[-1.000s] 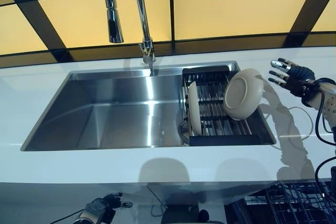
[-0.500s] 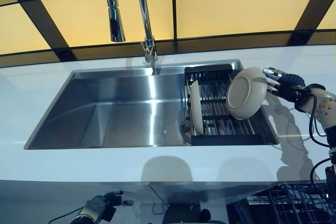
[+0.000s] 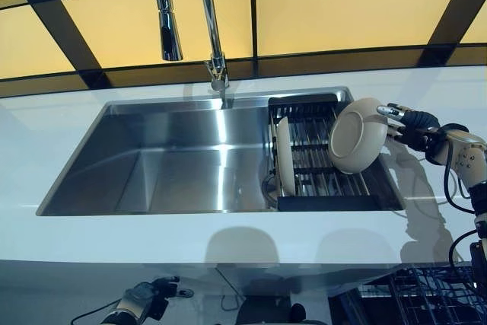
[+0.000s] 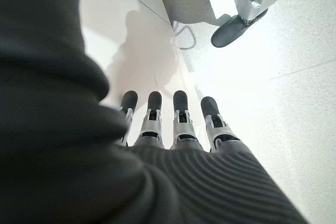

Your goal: Take plates into dishwasher

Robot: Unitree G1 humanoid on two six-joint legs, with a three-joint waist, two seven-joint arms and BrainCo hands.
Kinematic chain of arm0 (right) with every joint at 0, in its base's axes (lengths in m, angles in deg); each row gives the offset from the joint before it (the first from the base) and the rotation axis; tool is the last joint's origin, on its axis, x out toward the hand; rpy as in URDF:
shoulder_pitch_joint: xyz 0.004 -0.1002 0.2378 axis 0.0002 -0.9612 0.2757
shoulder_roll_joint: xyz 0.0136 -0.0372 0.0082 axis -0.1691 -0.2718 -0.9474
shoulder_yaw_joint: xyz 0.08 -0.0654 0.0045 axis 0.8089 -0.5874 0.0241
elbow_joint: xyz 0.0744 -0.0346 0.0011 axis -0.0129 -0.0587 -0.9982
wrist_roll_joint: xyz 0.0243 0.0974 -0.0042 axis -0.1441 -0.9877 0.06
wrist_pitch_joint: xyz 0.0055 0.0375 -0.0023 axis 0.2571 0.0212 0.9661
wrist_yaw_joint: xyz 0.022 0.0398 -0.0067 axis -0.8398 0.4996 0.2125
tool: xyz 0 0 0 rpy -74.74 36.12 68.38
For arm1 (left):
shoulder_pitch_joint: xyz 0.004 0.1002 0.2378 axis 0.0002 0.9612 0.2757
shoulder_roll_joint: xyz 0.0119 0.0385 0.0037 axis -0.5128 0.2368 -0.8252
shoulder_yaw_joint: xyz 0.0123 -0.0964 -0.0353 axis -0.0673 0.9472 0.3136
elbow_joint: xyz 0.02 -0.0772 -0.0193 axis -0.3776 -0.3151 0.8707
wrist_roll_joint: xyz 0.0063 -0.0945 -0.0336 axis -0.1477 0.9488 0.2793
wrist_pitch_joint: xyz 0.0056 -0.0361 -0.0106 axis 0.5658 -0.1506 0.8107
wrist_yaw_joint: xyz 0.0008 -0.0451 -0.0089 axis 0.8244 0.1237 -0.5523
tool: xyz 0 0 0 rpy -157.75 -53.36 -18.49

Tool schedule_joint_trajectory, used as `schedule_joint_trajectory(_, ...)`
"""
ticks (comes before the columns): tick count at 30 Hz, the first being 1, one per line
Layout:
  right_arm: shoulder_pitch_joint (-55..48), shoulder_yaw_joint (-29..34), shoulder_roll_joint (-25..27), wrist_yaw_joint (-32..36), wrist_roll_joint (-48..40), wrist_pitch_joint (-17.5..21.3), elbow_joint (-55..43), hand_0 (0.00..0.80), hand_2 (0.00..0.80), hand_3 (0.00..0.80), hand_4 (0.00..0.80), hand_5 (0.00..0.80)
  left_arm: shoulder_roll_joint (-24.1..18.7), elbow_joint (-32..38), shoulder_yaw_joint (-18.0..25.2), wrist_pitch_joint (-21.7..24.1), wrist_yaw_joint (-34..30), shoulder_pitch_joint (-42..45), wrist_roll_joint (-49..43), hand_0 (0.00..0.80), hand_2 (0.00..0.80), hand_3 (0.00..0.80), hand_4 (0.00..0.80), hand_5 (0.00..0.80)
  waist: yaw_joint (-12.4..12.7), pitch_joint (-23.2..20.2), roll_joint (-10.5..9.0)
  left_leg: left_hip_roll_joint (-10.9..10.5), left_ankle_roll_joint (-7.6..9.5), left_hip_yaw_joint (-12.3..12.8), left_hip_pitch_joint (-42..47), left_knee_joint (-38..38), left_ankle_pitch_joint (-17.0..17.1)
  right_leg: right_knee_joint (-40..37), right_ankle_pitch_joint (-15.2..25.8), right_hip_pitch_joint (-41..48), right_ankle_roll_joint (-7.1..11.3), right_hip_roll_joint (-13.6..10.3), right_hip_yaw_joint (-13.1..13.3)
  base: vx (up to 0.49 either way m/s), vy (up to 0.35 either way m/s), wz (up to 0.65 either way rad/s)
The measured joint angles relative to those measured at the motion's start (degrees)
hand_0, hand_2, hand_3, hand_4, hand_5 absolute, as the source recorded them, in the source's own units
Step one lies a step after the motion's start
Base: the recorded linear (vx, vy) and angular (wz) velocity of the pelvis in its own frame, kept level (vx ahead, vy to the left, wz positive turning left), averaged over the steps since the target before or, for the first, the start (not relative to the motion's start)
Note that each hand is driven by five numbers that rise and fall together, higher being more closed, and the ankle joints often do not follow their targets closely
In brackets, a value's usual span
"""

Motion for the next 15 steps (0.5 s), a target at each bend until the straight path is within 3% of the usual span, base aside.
schedule_joint_trajectory(15,0.44,-0.61,-0.13,-0.49,1.11,-2.32,-1.67,0.0,0.0,0.0,0.0,0.0,-1.04,0.12,-0.01,-1.16,-1.03,-0.57,0.0,0.0,0.0,0.0,0.0,0.0,-0.06,0.23,-0.35,0.01,0.02,0.86,0.64,-0.34,-0.01,0.0,0.0,0.05,0.0,0.09,0.69,0.0,0.007,-0.02)
